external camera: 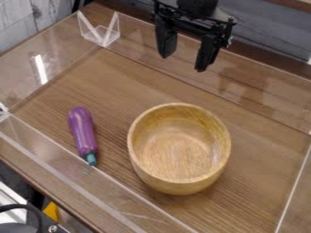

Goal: Put the purple eggplant in the brown bowl

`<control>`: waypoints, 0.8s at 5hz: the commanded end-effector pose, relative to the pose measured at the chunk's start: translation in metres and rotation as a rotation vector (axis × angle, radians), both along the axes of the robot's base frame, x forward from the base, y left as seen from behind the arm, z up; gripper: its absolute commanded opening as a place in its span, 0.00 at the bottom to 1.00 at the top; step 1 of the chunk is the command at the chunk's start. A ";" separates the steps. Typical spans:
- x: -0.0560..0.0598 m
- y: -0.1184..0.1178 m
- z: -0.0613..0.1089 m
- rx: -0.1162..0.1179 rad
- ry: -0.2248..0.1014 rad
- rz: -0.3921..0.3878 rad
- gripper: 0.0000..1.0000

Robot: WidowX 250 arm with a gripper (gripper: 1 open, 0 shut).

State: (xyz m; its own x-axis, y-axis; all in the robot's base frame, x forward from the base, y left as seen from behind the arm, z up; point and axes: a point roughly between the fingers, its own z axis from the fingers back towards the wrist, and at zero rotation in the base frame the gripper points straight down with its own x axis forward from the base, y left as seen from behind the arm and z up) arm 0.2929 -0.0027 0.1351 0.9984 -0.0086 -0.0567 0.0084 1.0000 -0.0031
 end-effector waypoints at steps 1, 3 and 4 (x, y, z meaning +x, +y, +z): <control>-0.003 0.001 -0.007 -0.003 0.019 0.011 1.00; -0.027 0.053 -0.002 -0.007 -0.012 0.238 1.00; -0.041 0.079 0.001 -0.002 -0.034 0.370 1.00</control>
